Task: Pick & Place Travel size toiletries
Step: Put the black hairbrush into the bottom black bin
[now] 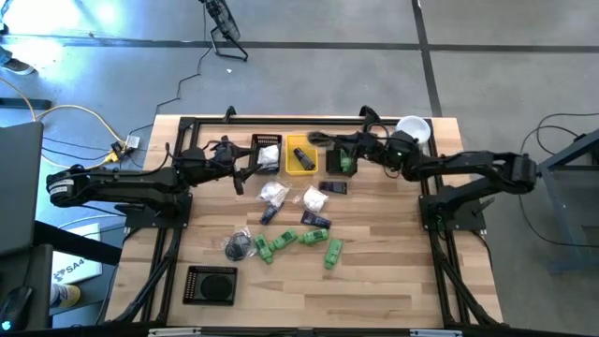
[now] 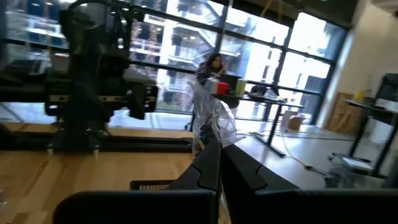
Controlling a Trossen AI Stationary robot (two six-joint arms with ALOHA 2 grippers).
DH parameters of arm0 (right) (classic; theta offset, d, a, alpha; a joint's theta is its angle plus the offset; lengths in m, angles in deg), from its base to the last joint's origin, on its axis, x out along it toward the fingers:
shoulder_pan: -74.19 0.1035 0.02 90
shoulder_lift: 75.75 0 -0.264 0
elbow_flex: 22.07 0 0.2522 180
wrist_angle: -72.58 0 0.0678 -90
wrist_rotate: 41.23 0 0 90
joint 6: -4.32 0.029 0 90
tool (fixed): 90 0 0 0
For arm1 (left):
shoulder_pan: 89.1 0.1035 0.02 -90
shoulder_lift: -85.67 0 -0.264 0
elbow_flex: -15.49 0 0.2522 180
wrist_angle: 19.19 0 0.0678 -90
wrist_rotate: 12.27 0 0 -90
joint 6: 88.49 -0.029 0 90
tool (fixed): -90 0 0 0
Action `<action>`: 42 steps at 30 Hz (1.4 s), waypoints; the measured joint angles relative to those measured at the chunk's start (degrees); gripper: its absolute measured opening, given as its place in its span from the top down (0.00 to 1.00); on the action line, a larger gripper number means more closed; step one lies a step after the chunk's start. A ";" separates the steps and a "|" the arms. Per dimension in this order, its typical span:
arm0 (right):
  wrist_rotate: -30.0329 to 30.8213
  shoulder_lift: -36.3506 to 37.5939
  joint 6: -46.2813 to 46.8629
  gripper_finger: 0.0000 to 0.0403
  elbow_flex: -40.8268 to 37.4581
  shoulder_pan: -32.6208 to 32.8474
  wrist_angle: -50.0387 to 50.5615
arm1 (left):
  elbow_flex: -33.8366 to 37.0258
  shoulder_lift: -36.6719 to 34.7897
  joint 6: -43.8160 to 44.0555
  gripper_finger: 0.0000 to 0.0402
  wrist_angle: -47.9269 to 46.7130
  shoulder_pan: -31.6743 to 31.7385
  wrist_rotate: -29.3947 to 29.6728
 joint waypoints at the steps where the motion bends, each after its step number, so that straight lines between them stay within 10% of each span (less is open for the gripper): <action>1: -0.60 -1.16 0.00 0.99 0.84 0.01 0.00 | 0.00 0.40 0.58 0.40 0.00 0.00 0.00; 33: -11.33 -9.99 0.00 0.99 8.06 -3.03 0.60 | -11.68 23.40 -1.02 0.40 6.69 0.11 3.74; 42: -13.74 -9.99 -1.15 0.99 8.06 -3.03 3.41 | -14.80 27.39 1.05 0.40 6.81 5.19 -4.83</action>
